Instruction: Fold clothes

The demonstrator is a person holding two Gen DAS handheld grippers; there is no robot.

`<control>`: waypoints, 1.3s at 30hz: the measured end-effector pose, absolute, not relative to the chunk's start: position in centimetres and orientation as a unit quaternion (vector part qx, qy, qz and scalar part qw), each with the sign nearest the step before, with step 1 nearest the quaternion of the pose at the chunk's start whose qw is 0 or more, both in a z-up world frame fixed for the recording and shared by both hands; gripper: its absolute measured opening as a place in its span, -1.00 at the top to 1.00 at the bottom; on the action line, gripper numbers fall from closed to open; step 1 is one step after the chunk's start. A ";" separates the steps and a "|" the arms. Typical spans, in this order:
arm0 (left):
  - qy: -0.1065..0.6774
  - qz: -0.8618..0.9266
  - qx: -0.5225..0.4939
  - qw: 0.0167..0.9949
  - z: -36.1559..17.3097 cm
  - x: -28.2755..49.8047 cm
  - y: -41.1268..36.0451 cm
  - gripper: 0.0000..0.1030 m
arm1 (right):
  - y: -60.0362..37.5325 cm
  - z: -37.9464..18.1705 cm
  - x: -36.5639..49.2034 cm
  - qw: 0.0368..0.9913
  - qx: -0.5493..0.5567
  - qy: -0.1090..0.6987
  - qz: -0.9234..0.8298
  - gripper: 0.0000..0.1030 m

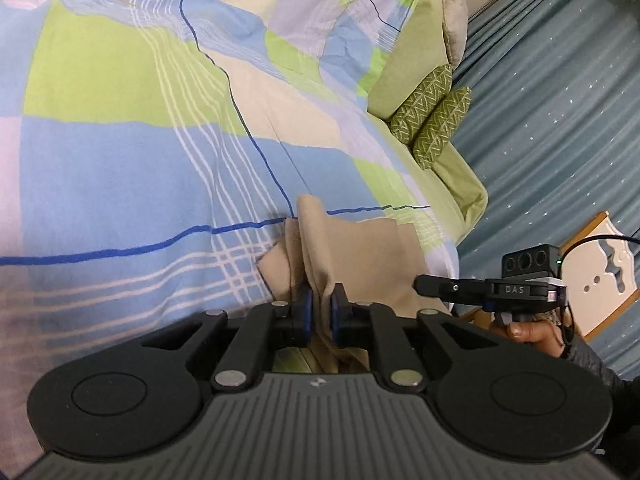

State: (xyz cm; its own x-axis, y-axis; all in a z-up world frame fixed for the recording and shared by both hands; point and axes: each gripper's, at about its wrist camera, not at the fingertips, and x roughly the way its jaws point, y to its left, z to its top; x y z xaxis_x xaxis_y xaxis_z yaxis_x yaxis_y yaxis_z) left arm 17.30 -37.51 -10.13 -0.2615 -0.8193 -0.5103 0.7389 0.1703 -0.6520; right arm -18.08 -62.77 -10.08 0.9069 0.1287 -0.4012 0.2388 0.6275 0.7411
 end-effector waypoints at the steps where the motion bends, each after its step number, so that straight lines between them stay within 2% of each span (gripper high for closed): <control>1: 0.462 -0.641 -0.038 0.612 -9.8 17.3 -37.4 0.40 | -62.7 -9.8 -18.2 0.879 0.425 0.213 -0.037 0.89; 3: 0.427 -0.633 0.009 0.645 -8.3 16.7 -36.7 0.09 | -62.2 -9.0 -18.6 0.890 0.401 0.213 -0.050 0.83; 4: 0.408 -0.629 0.033 0.661 -7.6 16.4 -36.4 0.09 | -61.8 -8.4 -18.8 0.897 0.381 0.216 -0.062 0.78; 7: 0.266 -0.638 0.196 0.695 -4.6 12.2 -35.4 0.09 | -59.6 -6.2 -19.8 0.927 0.280 0.227 -0.101 0.73; 9: 0.176 -0.660 0.282 0.674 -4.1 8.9 -34.4 0.09 | -57.7 -5.2 -20.0 0.942 0.208 0.241 -0.109 0.68; 12: 0.032 -0.675 0.420 0.606 -4.8 3.2 -33.5 0.08 | -51.3 -3.9 -19.8 0.955 -0.009 0.282 -0.097 0.61; 16: -0.069 -0.640 0.532 0.549 -8.0 -0.9 -34.0 0.08 | -45.3 -4.8 -18.3 0.925 -0.197 0.316 -0.074 0.59; 20: -0.105 -0.602 0.568 0.551 -10.0 -2.2 -35.5 0.16 | -41.2 -6.9 -15.8 0.868 -0.352 0.342 -0.073 0.56; 21: -0.101 -0.600 0.569 0.553 -10.3 -2.1 -35.7 0.29 | -40.7 -7.3 -15.2 0.859 -0.376 0.341 -0.073 0.54; 23: -0.092 -0.596 0.572 0.557 -10.8 -1.9 -36.0 0.46 | -40.2 -8.1 -14.2 0.839 -0.406 0.353 -0.079 0.54; 25: -0.076 -0.596 0.565 0.566 -11.1 -1.5 -35.6 0.54 | -40.5 -8.3 -14.0 0.844 -0.396 0.353 -0.081 0.70; 26: -0.068 -0.595 0.558 0.574 -11.1 -1.4 -35.5 0.56 | -41.0 -8.3 -14.1 0.849 -0.380 0.358 -0.080 0.72; 34: -0.013 -0.605 0.511 0.611 -10.1 -0.3 -34.3 0.57 | -41.6 -8.9 -15.4 0.850 -0.372 0.359 -0.100 0.75; 37: -0.043 -0.587 0.519 0.620 -9.3 -0.5 -33.0 0.55 | -41.7 -8.6 -15.8 0.847 -0.375 0.361 -0.104 0.69; 39: -0.097 -0.584 0.526 0.610 -8.6 -1.6 -31.6 0.50 | -41.3 -7.8 -16.6 0.849 -0.381 0.348 -0.112 0.66</control>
